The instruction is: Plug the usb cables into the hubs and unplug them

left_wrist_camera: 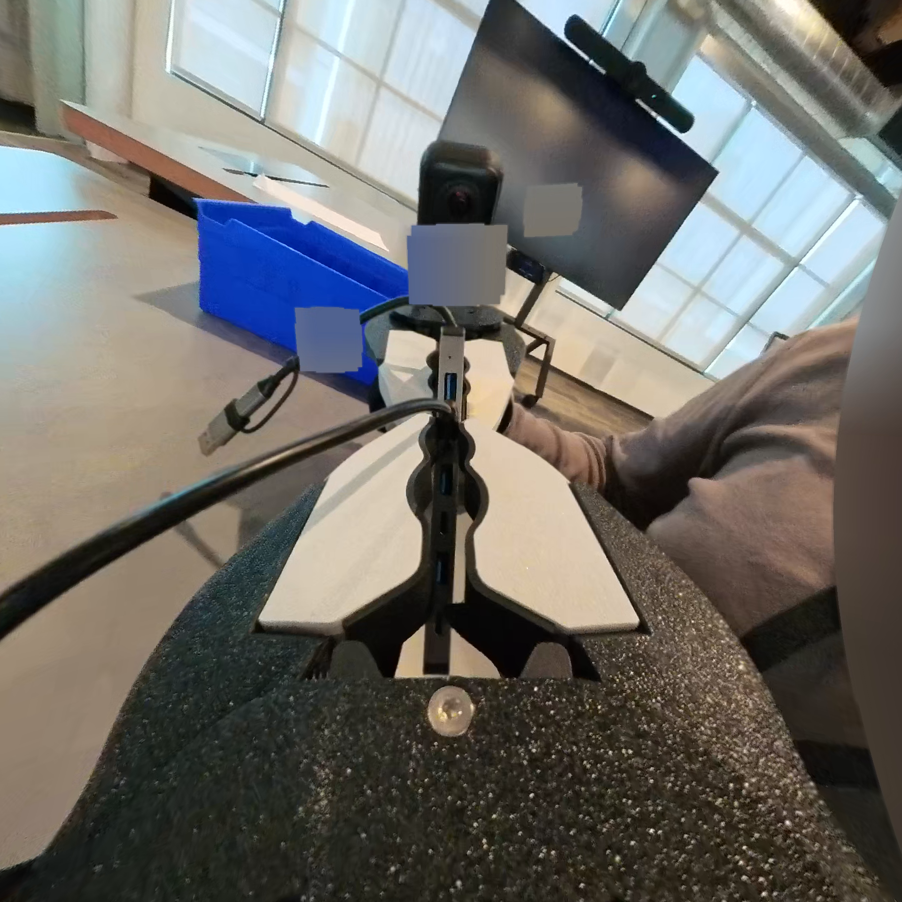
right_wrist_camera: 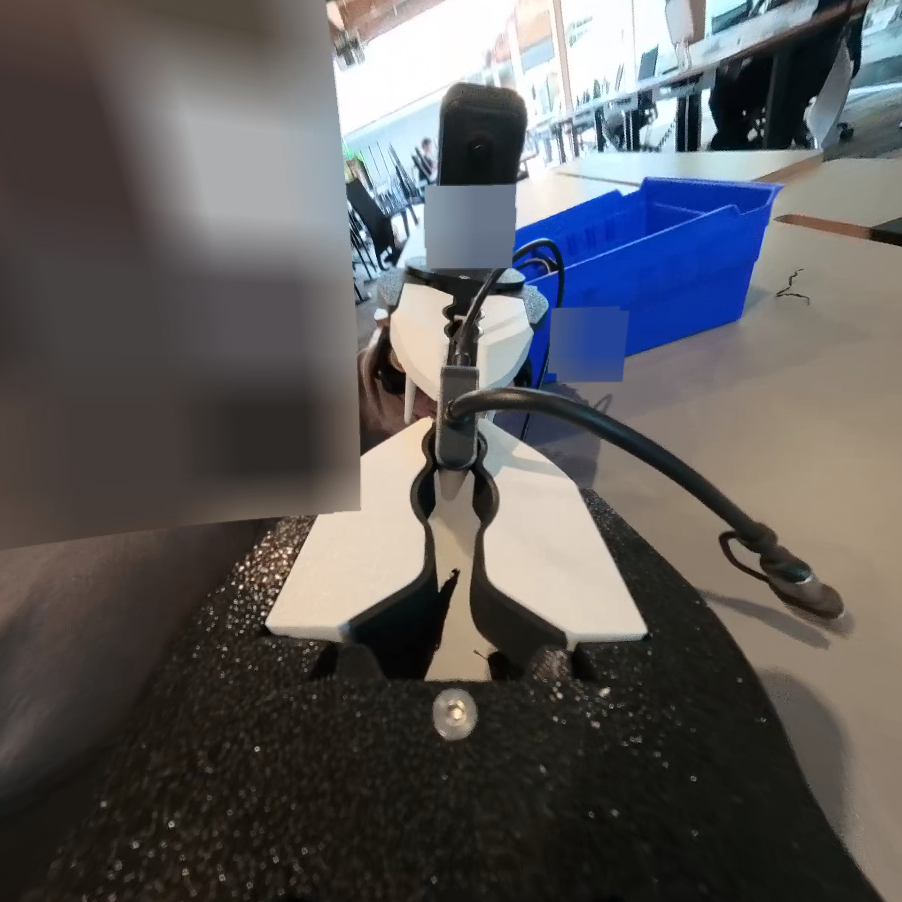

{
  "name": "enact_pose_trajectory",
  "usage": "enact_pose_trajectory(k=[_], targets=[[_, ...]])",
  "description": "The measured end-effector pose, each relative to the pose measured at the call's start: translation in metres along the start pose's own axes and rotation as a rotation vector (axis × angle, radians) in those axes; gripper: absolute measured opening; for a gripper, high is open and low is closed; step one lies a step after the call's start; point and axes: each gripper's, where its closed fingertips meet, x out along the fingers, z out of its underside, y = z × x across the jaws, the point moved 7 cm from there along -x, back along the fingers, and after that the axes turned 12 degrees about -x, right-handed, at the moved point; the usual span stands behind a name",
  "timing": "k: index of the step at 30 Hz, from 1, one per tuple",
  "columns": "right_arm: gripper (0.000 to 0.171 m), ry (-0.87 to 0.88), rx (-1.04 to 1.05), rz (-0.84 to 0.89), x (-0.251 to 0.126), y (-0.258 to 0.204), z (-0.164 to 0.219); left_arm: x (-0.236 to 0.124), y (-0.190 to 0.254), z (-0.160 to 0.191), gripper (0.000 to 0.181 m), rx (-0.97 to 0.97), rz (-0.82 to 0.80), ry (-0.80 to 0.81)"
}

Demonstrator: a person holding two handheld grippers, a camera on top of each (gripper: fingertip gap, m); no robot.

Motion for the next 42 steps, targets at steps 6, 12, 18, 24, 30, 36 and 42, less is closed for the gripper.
enact_pose_trajectory(k=[6, 12, 18, 24, 30, 36, 42], targets=[[0.010, -0.100, -0.022, 0.017, -0.001, -0.002, 0.003, 0.002, -0.002, 0.005, 0.009, 0.027, -0.037, -0.080], [0.010, -0.103, -0.032, 0.025, -0.001, -0.001, 0.007, 0.002, 0.000, 0.003, 0.028, 0.050, -0.042, -0.051], [0.010, -0.112, -0.040, 0.007, 0.002, -0.004, 0.008, -0.008, 0.000, -0.003, 0.016, -0.024, 0.048, -0.033], [0.010, -0.116, -0.038, 0.008, 0.002, -0.004, 0.010, -0.007, -0.001, 0.002, 0.020, 0.000, 0.001, -0.112], [0.010, -0.143, -0.044, 0.006, 0.001, -0.006, 0.011, -0.005, -0.001, 0.006, 0.008, 0.047, -0.051, -0.161], [0.010, -0.178, -0.043, 0.008, 0.000, -0.007, 0.011, -0.003, 0.000, 0.007, 0.008, 0.056, -0.068, -0.170], [0.010, -0.123, -0.087, 0.099, -0.017, -0.009, -0.007, -0.002, 0.025, -0.006, 0.057, 0.124, 0.059, -0.046]])
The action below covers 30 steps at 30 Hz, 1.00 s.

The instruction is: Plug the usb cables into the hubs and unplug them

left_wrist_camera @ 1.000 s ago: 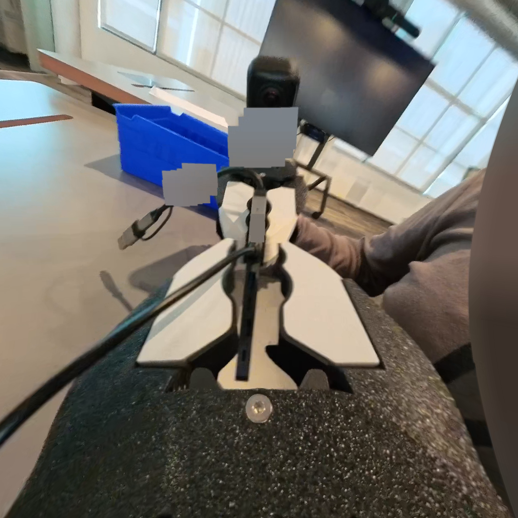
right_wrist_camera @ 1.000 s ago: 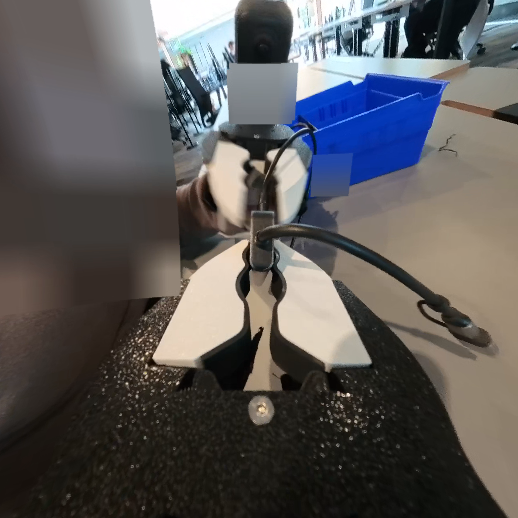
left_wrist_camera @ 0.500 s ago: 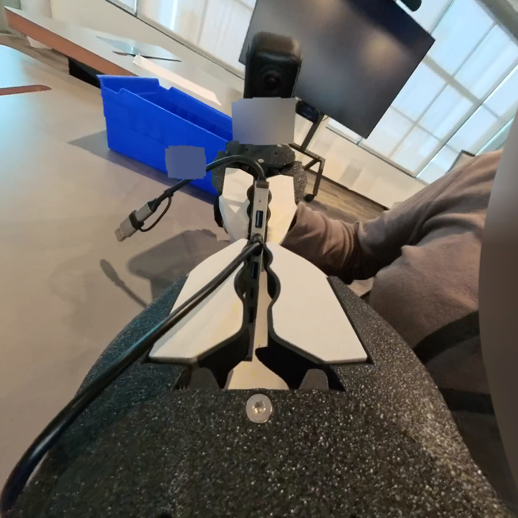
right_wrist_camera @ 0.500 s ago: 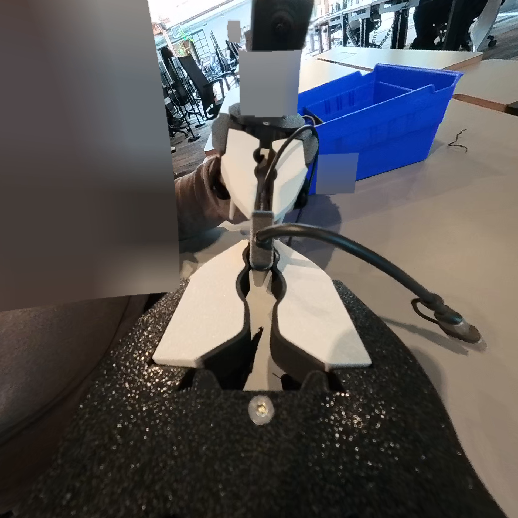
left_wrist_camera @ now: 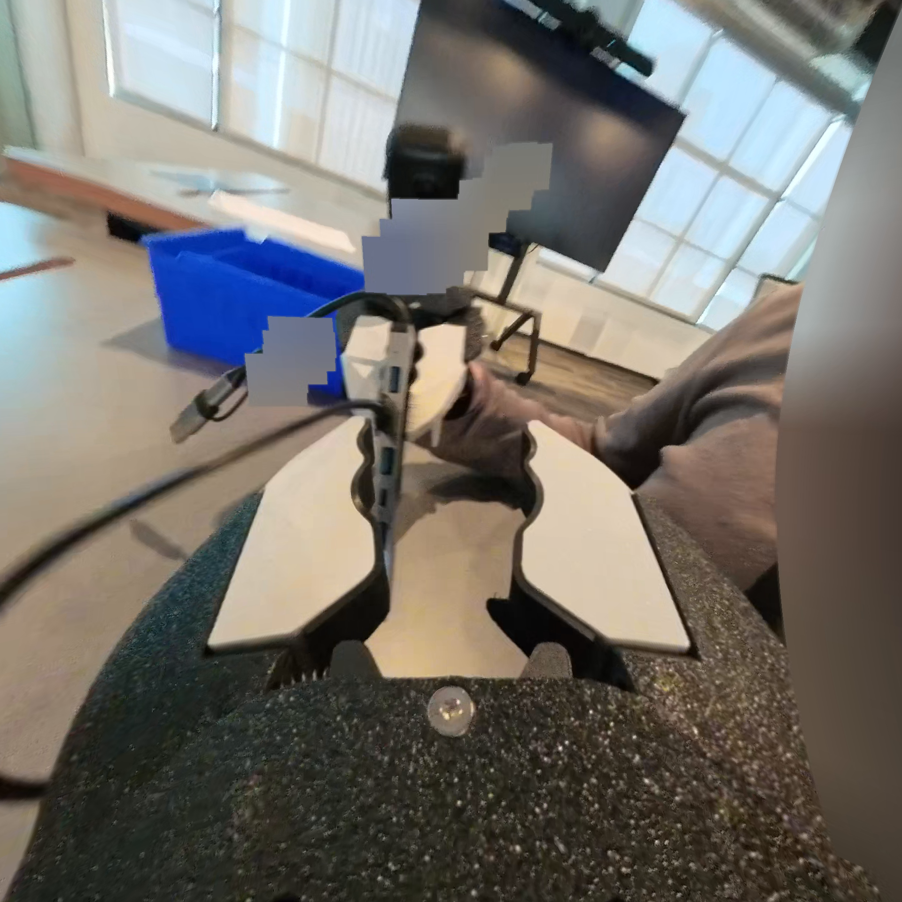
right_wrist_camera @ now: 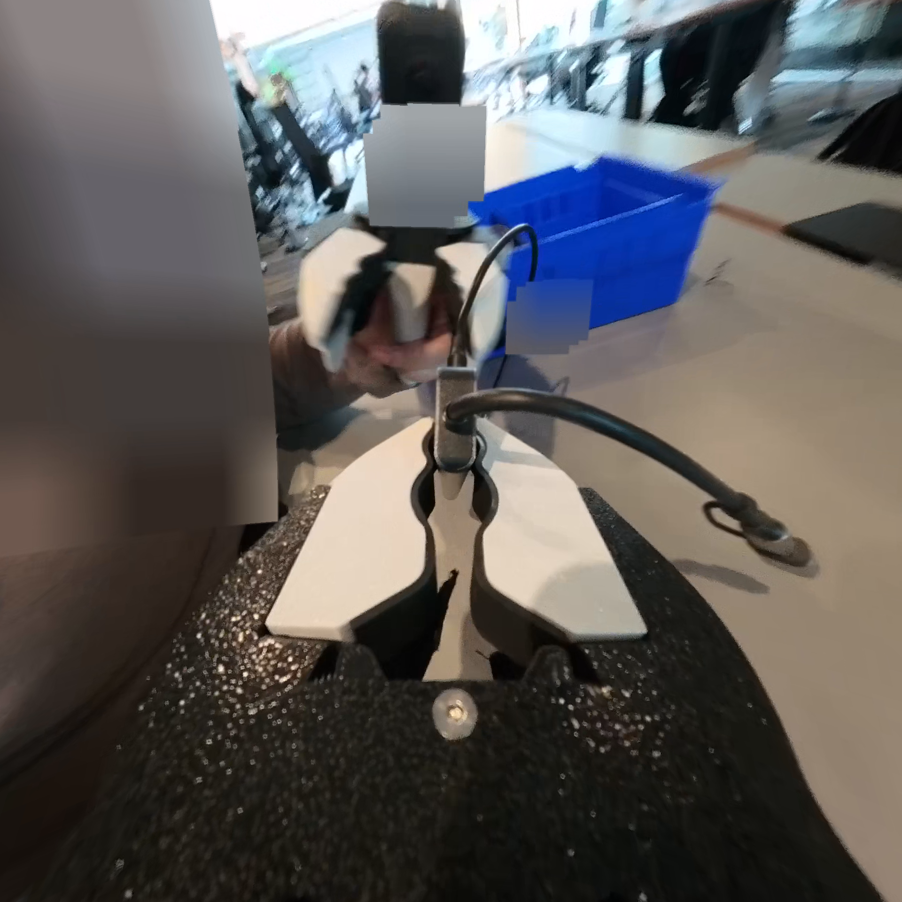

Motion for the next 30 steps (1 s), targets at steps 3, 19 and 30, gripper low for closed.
enact_pose_trajectory(k=[3, 19, 30], targets=[[0.010, 0.060, 0.008, 0.097, -0.028, -0.001, -0.012, -0.003, 0.024, -0.006, 0.059, 0.038, 0.163, 0.037], [0.010, -0.021, 0.130, 0.926, -0.270, -0.020, -0.075, 0.001, -0.014, -0.008, 0.068, 0.114, -0.170, 0.346], [0.011, -0.590, 0.630, 0.718, -0.314, 0.049, 0.003, 0.053, -0.018, -0.021, 0.066, 0.148, -0.182, 0.336]])
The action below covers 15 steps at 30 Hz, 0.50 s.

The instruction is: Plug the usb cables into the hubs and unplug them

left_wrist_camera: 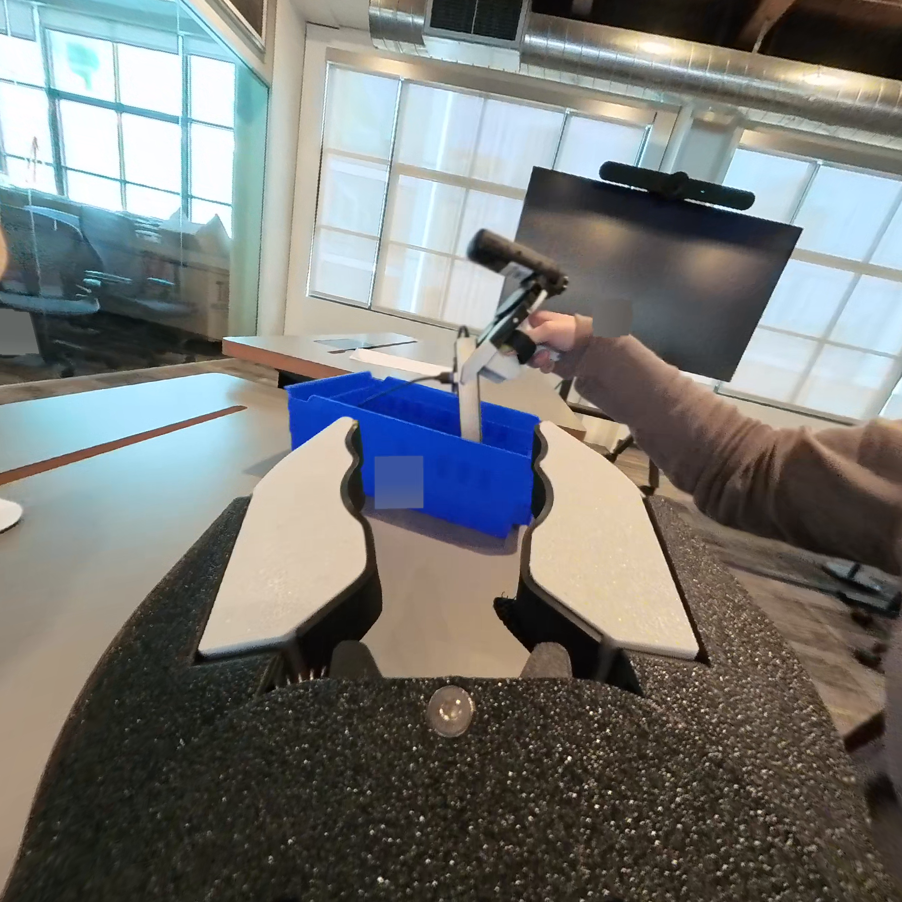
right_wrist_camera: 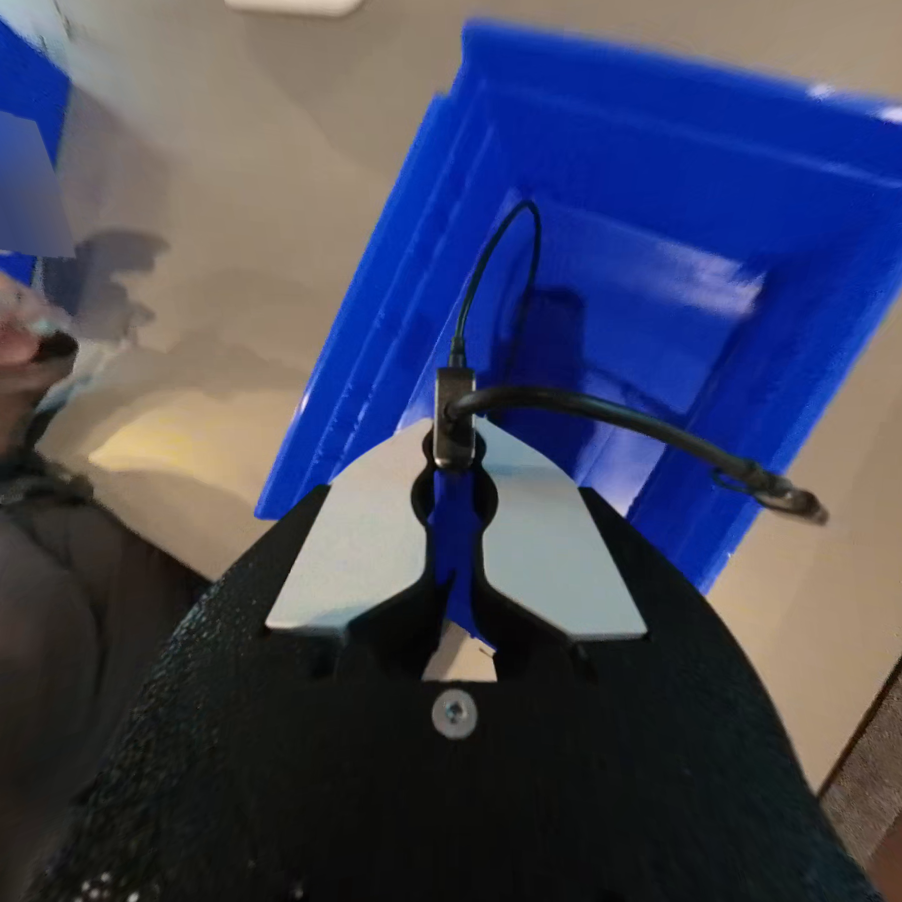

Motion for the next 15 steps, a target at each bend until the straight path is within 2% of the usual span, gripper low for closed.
enact_pose_trajectory(k=[3, 5, 15], targets=[[0.011, -0.150, -0.001, -0.116, 0.022, 0.008, -0.002, 0.006, 0.001, 0.005, 0.066, 0.019, -0.007, -0.017], [0.011, -0.190, 0.010, -0.172, 0.030, 0.011, -0.004, 0.006, 0.002, 0.008, 0.067, 0.028, -0.009, -0.032], [0.010, -0.138, 0.073, -0.258, 0.045, 0.021, -0.012, -0.003, -0.005, 0.011, 0.066, 0.054, -0.084, 0.014]])
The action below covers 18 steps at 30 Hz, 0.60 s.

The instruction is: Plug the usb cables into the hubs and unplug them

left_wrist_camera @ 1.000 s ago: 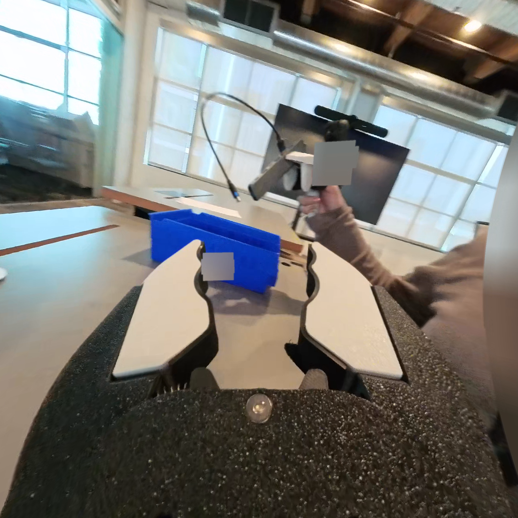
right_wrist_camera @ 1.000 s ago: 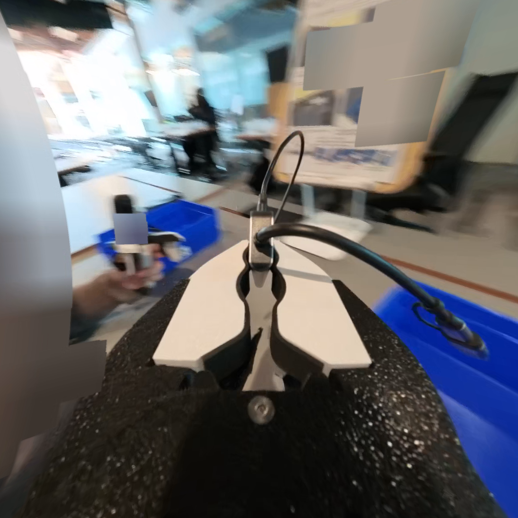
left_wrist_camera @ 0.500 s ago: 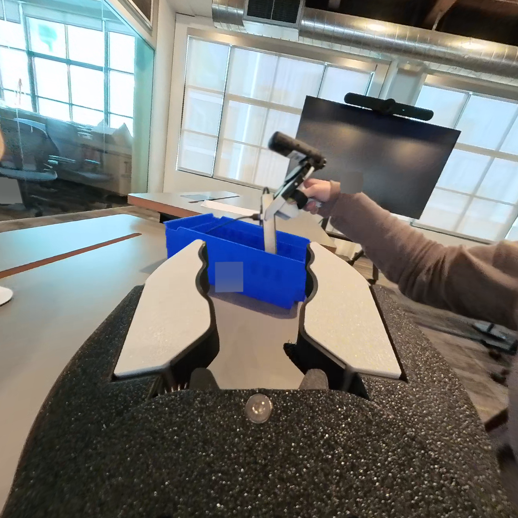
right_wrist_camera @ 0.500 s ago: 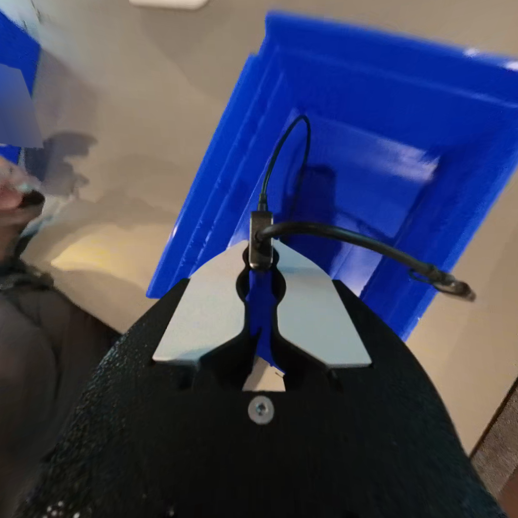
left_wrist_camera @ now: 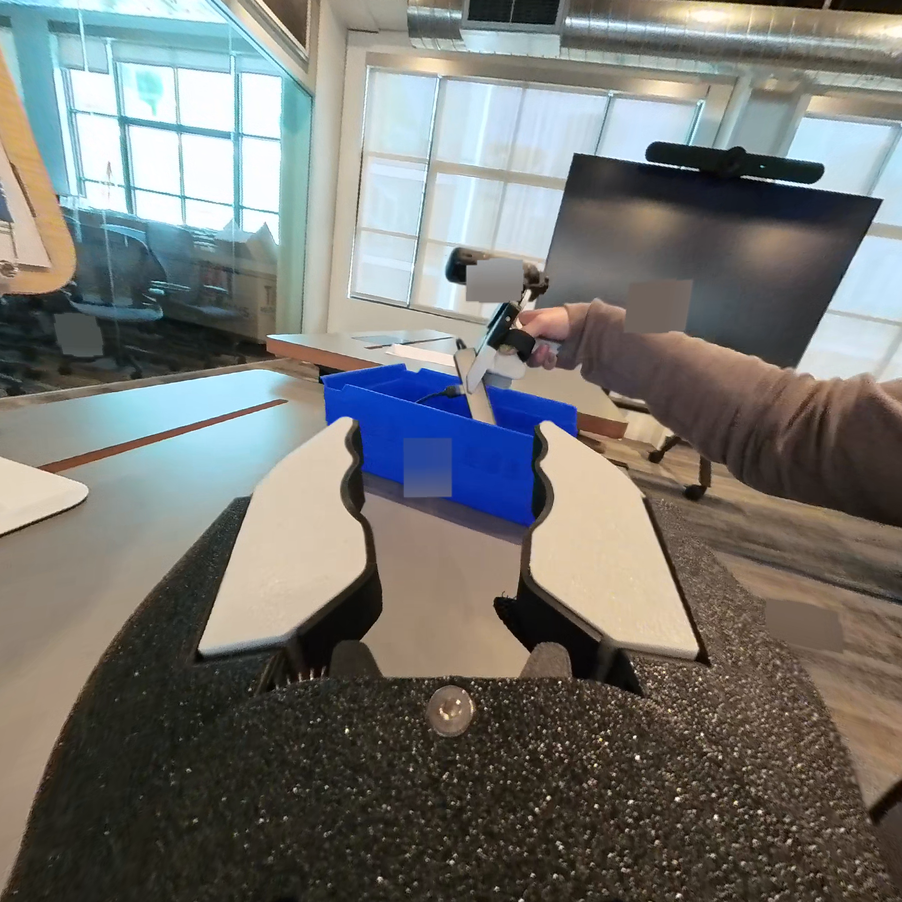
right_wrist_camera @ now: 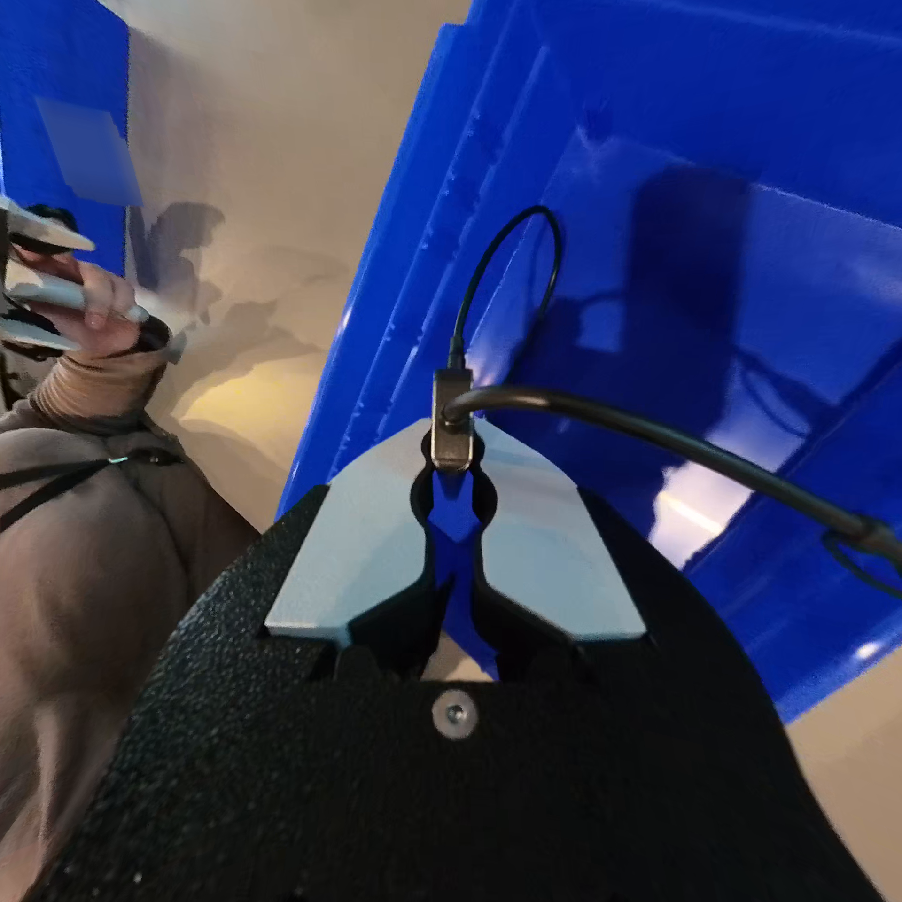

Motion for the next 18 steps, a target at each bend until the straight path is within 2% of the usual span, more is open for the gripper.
enact_pose_trajectory(k=[6, 12, 16, 18], targets=[[0.010, -0.005, 0.078, -0.096, 0.021, 0.011, -0.003, 0.000, 0.005, 0.000, 0.066, 0.057, -0.009, 0.002], [0.013, -0.056, 0.104, 0.012, 0.029, 0.012, -0.001, 0.000, 0.014, -0.004, 0.066, 0.075, 0.021, 0.019], [0.064, -0.024, 0.091, 0.258, 0.022, 0.012, -0.001, -0.003, 0.015, -0.007, 0.066, 0.083, 0.011, 0.029], [0.080, 0.023, 0.052, 0.407, 0.015, 0.008, -0.002, -0.004, 0.014, -0.008, 0.066, 0.083, -0.006, 0.033]])
